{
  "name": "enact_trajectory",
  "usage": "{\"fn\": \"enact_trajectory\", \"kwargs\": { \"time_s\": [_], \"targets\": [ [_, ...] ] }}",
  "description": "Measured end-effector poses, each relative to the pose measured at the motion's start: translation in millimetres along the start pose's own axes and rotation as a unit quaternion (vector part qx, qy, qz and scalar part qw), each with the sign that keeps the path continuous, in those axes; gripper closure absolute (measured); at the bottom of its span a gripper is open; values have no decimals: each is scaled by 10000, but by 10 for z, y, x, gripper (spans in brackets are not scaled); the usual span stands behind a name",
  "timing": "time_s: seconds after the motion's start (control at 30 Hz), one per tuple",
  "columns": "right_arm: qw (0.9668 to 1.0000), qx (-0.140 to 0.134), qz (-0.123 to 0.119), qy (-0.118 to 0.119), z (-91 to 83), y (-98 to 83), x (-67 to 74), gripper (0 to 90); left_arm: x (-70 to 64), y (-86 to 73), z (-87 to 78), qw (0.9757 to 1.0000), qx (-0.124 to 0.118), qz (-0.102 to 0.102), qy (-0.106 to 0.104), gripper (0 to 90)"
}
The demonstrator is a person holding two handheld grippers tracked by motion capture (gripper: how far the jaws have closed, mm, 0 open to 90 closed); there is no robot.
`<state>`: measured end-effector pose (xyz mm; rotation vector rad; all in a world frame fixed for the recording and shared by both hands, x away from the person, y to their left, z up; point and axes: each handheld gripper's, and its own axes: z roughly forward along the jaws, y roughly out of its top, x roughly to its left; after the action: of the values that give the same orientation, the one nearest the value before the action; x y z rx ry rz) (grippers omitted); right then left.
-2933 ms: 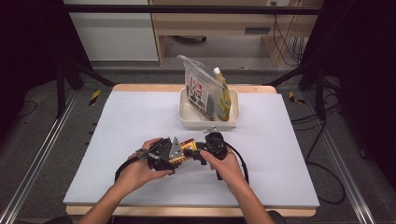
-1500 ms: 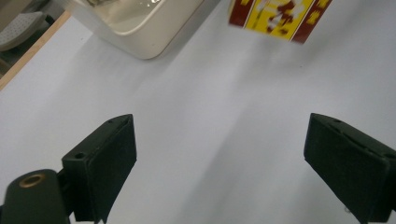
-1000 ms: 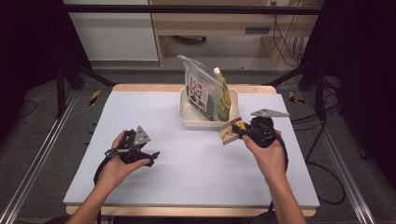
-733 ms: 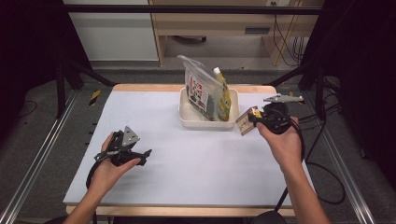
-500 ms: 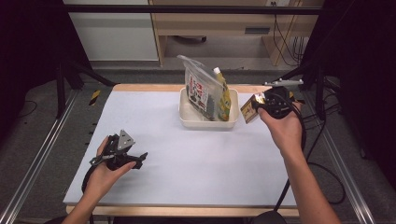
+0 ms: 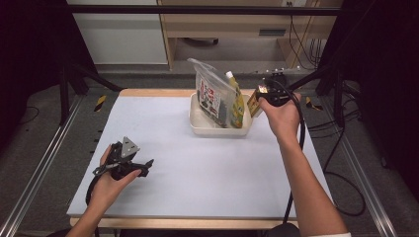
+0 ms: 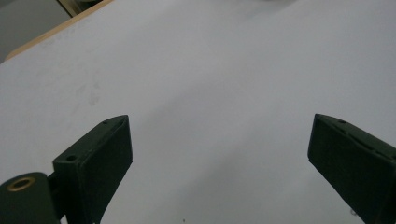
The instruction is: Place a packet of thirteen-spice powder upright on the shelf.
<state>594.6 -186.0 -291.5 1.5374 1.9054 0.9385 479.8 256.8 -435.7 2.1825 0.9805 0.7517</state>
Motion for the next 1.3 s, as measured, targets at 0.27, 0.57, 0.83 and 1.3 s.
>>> {"fn": "enact_trajectory", "kwargs": {
  "time_s": [0.27, 0.57, 0.83, 1.3],
  "targets": [
    [9997, 103, 173, -112, 135, 130, 37, 681, -30, -4, 28, 9999, 69, 72, -72, 65],
    [9995, 165, 245, -120, 200, 230, 95, 681, -60, -1, 47, 9997, 116, 153, -117, 65],
    [9991, 287, 231, -206, 335, 235, 134, 681, -75, -3, 72, 9996, 114, 238, -131, 66],
    [9974, 554, 229, -408, 577, 141, 169, 680, -92, 2, 78, 9993, 149, 314, -151, 68]
  ]
}}
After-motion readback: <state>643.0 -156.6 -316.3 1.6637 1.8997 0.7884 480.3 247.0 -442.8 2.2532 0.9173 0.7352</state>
